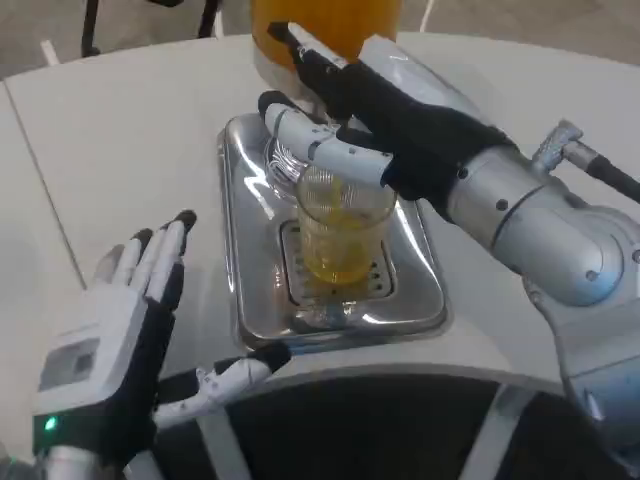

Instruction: Grasp the cup under the faucet to collect the drink, then remove the cup.

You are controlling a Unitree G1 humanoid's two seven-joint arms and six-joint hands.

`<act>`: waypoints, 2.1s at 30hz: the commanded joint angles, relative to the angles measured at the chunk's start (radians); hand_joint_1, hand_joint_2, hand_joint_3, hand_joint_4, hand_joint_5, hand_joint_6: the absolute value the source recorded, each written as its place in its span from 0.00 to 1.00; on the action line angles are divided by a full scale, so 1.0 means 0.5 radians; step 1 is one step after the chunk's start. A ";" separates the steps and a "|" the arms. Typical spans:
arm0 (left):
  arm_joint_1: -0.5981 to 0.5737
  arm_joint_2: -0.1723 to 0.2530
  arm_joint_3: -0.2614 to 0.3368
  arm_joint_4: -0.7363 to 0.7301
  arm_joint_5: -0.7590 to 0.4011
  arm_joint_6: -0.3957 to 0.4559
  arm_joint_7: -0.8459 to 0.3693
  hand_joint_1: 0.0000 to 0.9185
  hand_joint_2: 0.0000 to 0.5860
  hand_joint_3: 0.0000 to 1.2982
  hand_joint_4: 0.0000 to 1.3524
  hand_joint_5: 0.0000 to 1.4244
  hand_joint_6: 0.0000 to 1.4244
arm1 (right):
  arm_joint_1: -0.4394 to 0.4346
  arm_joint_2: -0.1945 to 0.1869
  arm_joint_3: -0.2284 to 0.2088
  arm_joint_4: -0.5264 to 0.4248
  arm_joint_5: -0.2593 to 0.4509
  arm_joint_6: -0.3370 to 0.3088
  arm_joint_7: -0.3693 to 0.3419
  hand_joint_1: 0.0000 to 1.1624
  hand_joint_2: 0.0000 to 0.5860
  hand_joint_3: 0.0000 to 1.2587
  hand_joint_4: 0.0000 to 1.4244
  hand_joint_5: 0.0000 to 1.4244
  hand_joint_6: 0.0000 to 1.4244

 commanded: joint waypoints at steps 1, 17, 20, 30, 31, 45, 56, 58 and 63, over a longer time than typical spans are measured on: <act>-0.093 -0.063 -0.072 0.076 0.003 0.033 0.023 0.16 0.12 0.00 0.00 0.00 0.00 | 0.069 0.015 0.074 0.023 0.085 0.032 0.130 0.11 0.93 0.02 0.00 0.00 0.01; -0.363 -0.125 -0.166 0.354 -0.035 0.021 0.071 0.22 0.12 0.00 0.00 0.00 0.00 | 0.151 0.028 0.011 -0.045 0.096 0.079 0.104 0.11 0.96 0.02 0.00 0.00 0.00; -0.383 -0.125 -0.180 0.375 -0.040 0.018 0.073 0.22 0.12 0.00 0.00 0.00 0.00 | 0.225 0.072 -0.057 -0.114 0.115 0.127 0.059 0.12 0.96 0.02 0.00 0.00 0.00; -0.377 -0.110 -0.215 0.375 -0.064 0.006 0.087 0.19 0.11 0.00 0.00 0.00 0.00 | 0.652 0.345 -0.389 -0.446 0.174 0.032 -0.366 0.29 0.99 0.02 0.00 0.00 0.01; -0.376 -0.109 -0.218 0.372 -0.062 0.004 0.088 0.19 0.11 0.00 0.00 0.00 0.00 | 0.663 0.316 -0.390 -0.461 0.175 0.020 -0.359 0.29 0.99 0.02 0.00 0.00 0.01; -0.447 -0.122 -0.255 0.407 -0.084 0.002 0.076 0.13 0.09 0.00 0.00 0.00 0.00 | 1.181 -0.524 -0.457 -1.131 -0.044 -0.180 -0.005 0.35 0.95 0.03 0.00 0.00 0.01; -0.503 -0.143 -0.296 0.466 -0.097 0.024 0.070 0.08 0.09 0.00 0.00 0.00 0.00 | 1.742 -0.644 -0.548 -1.205 -0.498 -0.844 0.056 0.46 0.74 0.01 0.00 0.00 0.00; -0.526 -0.154 -0.306 0.498 -0.095 0.032 0.078 0.10 0.08 0.00 0.00 0.00 0.00 | 1.845 -0.567 -0.583 -1.189 -0.497 -0.871 0.006 0.57 0.63 0.00 0.00 0.00 0.00; -0.591 -0.187 -0.313 0.581 -0.096 0.033 0.121 0.15 0.07 0.00 0.00 0.00 0.00 | 1.971 -0.591 -0.649 -1.111 -0.713 -1.195 -0.098 0.65 0.56 0.00 0.00 0.00 0.01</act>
